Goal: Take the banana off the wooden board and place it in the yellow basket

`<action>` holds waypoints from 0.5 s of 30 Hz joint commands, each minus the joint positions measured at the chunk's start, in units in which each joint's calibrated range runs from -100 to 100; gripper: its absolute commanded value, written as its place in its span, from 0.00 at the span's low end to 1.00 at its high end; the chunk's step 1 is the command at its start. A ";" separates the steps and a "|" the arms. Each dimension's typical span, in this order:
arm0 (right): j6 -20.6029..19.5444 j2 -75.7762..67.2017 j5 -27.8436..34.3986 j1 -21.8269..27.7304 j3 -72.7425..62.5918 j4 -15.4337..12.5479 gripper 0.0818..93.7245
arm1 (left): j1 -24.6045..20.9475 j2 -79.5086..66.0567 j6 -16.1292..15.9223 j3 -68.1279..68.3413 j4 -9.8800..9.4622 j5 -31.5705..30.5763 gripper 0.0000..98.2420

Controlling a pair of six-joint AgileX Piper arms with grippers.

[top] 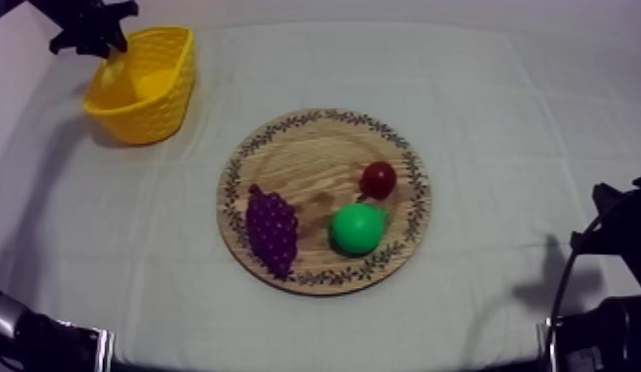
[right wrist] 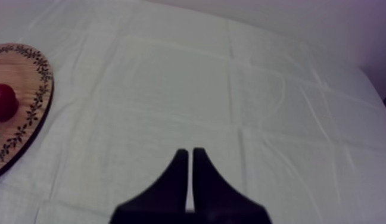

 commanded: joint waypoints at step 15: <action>0.00 -0.05 0.01 0.03 0.05 0.01 0.00 | -0.12 10.32 -1.62 -3.27 0.91 -4.65 0.33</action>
